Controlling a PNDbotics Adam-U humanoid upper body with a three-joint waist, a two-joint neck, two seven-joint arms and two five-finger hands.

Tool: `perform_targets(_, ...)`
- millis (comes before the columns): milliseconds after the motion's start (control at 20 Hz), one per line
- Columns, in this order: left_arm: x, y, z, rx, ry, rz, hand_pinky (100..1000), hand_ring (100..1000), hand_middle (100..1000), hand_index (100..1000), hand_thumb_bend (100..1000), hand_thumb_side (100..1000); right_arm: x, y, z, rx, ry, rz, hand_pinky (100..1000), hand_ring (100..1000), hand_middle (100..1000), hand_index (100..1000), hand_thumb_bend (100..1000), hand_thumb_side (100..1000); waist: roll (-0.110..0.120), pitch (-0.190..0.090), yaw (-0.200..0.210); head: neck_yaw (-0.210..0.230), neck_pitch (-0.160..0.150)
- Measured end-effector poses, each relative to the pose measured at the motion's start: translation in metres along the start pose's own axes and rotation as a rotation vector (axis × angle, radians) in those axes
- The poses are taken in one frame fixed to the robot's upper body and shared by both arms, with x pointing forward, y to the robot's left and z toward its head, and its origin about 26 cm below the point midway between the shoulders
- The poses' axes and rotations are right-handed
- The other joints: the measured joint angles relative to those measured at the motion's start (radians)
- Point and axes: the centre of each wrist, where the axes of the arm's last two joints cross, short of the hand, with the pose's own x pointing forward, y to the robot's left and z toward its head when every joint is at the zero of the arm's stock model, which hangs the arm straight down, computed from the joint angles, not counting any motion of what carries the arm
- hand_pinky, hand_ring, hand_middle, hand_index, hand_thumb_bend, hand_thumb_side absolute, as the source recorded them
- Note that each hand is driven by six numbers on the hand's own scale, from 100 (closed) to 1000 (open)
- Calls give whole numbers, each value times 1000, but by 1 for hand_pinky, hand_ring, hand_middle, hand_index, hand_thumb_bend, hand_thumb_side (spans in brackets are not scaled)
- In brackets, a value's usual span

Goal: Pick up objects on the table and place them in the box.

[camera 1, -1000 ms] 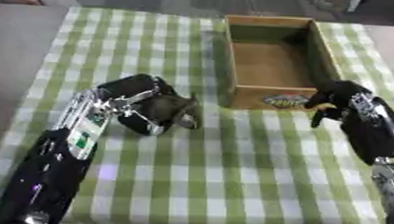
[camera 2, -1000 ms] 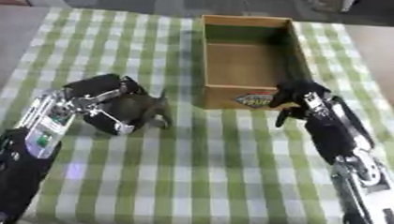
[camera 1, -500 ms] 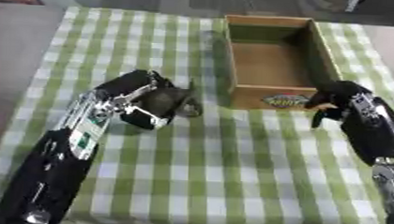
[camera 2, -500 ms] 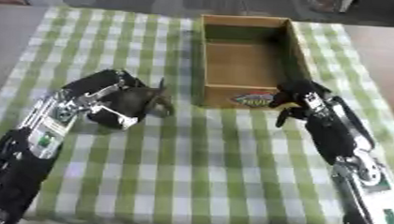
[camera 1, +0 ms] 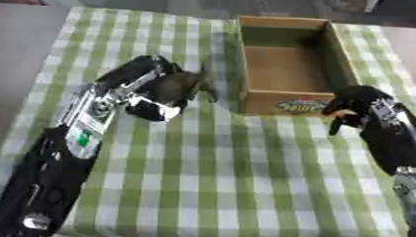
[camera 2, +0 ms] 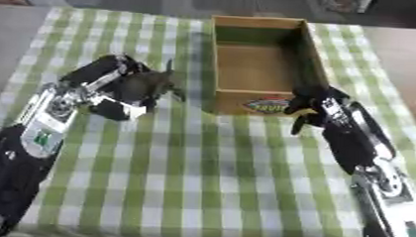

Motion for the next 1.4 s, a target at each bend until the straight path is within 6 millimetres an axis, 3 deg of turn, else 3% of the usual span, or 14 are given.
perform_targets(100,2,12,-2,22,-18,-6,122,100,170,338,100,261,0,0,0,0,1,0,383,616,555,705,100,746,0,0,-3,1,0)
perform_targets(150,2,18,-4,33,-26,-8,122,100,170,338,100,326,0,0,0,1,1,0,383,616,555,705,100,746,0,0,-5,3,0)
perform_targets(200,4,24,-6,44,-33,-11,122,100,170,339,100,264,0,0,0,2,2,-1,383,616,555,705,100,747,0,0,-7,5,0)
perform_targets(600,12,63,-33,105,-98,-13,131,100,174,342,100,278,0,3,-1,21,6,-4,382,616,555,704,100,754,6,3,-45,27,0)
perform_targets(800,17,77,-48,127,-130,-28,144,100,181,353,100,279,2,6,-7,54,-2,-4,382,616,555,704,100,757,17,15,-89,52,0)
perform_targets(1150,21,78,-75,138,-164,-74,156,100,186,362,100,254,5,12,-15,112,-11,0,381,615,554,704,100,771,39,38,-178,98,-11)
perform_targets(1400,14,71,-85,152,-164,-112,176,114,202,382,100,286,10,17,-24,152,-29,3,380,615,554,704,100,763,49,57,-234,145,-32)
